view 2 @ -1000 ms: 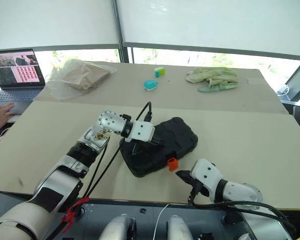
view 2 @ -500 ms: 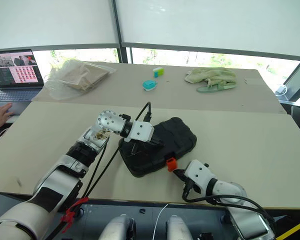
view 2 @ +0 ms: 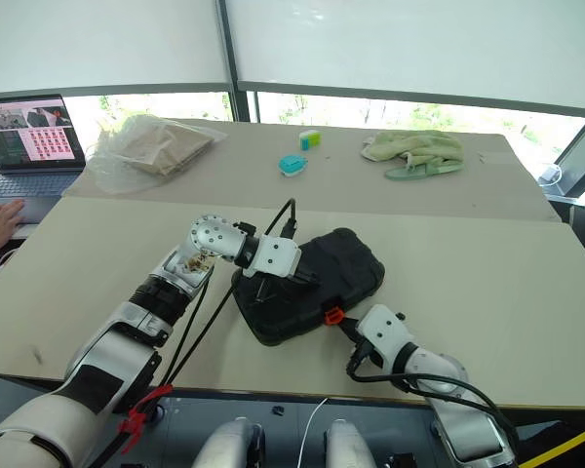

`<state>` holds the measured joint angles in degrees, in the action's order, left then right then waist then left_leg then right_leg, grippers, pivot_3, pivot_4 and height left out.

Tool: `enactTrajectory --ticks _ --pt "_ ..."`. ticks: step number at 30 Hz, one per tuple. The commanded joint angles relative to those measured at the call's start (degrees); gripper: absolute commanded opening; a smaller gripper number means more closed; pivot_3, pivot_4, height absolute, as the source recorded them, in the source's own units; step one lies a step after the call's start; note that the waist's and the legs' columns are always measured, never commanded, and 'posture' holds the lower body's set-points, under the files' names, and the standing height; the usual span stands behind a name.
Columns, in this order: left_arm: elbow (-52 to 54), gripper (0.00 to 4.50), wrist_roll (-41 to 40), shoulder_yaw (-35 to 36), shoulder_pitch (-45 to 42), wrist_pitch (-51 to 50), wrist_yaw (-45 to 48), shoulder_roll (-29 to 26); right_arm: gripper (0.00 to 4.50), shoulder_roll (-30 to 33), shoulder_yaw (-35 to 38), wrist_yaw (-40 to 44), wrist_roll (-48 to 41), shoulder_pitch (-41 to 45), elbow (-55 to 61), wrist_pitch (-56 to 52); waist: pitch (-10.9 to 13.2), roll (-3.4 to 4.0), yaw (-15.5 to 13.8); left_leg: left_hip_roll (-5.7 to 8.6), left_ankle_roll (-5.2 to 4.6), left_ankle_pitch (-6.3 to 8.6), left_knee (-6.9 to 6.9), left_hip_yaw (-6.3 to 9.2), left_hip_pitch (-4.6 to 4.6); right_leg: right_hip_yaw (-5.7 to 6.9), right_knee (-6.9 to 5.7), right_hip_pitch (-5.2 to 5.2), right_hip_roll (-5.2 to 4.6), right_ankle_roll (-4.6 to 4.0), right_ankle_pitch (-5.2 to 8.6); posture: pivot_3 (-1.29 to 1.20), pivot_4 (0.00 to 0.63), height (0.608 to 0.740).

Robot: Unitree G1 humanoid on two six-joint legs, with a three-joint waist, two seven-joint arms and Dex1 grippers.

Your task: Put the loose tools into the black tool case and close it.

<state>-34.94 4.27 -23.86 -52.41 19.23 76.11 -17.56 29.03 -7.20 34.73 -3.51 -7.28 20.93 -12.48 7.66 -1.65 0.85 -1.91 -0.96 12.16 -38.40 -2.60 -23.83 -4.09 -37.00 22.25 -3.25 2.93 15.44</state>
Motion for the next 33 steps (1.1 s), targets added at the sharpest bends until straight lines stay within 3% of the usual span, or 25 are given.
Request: enactTrajectory --ticks 1,27,33 --pt "-2.43 0.05 2.55 -2.61 1.41 0.59 0.29 0.36 0.00 -0.22 2.25 -0.38 -2.46 0.38 7.11 -0.55 0.00 0.00 0.01 0.00 0.00 0.00 0.01 0.00 0.00 0.00 0.01 0.00 0.00 0.00 0.00 0.00 0.150 0.740" --pt "-4.74 0.05 3.27 -2.80 1.23 2.14 -0.36 1.14 0.00 4.09 5.10 3.52 -9.76 6.13 15.80 -14.77 0.02 0.00 -0.22 0.00 0.00 0.00 0.04 0.18 0.00 0.02 0.16 -0.04 -0.04 0.00 0.01 0.00 0.150 0.740" --pt "-3.13 0.05 0.94 -0.16 1.42 -4.30 0.41 -0.40 0.00 8.59 8.53 6.32 -13.35 4.52 18.08 -18.32 0.02 0.00 -0.33 0.03 0.00 0.00 0.13 0.17 -0.05 0.04 0.24 -0.04 -0.13 0.03 0.02 0.00 0.150 0.740"
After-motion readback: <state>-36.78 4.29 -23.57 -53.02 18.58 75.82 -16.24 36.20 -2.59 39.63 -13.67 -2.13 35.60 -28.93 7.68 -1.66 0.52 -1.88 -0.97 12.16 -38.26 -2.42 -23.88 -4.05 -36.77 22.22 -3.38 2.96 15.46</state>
